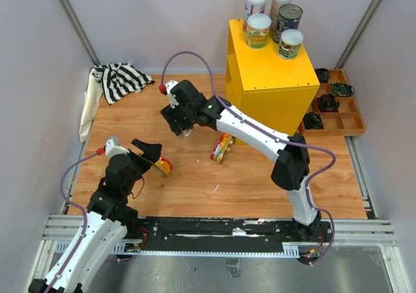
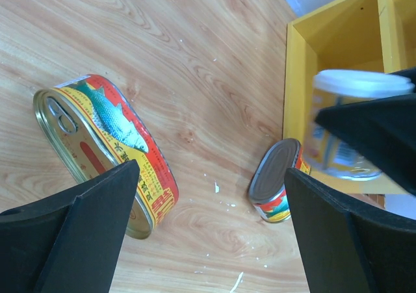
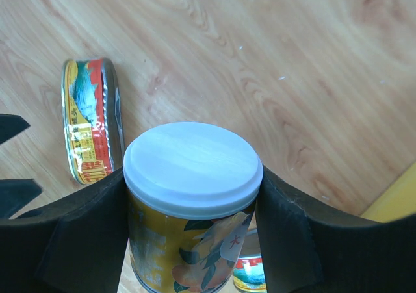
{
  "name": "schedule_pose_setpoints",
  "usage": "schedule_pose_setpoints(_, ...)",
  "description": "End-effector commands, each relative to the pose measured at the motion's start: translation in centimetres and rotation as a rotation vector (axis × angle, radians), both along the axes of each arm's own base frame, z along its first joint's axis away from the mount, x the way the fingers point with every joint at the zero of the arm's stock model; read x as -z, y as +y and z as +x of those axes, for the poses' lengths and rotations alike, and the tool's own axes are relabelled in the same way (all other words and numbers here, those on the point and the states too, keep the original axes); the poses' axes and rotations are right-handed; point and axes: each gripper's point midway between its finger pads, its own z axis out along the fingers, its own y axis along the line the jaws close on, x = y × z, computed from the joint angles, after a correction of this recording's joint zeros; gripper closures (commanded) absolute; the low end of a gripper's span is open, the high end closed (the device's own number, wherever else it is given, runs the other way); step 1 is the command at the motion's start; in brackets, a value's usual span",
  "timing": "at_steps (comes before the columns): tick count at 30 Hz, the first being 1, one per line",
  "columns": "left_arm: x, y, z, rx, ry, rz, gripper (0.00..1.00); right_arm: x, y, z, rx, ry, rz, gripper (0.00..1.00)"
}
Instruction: Place and organize the canned foods onto the counter
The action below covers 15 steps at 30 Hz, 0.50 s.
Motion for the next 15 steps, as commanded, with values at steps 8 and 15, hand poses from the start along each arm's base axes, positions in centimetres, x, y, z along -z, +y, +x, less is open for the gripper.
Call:
schedule_pose_setpoints(8,-1.4,0.1,0.7,-0.012,-0.048,-0.011,0.02,-16.1,-2.6,2.6,0.081,-0.370,0.217,0.94)
schedule_pose_setpoints(15,-1.1,-0.1,0.9,-0.004,-0.041,-0.003,0.01,-24.0,-5.6,3.4,0.153,-0.559,0.302,0.99)
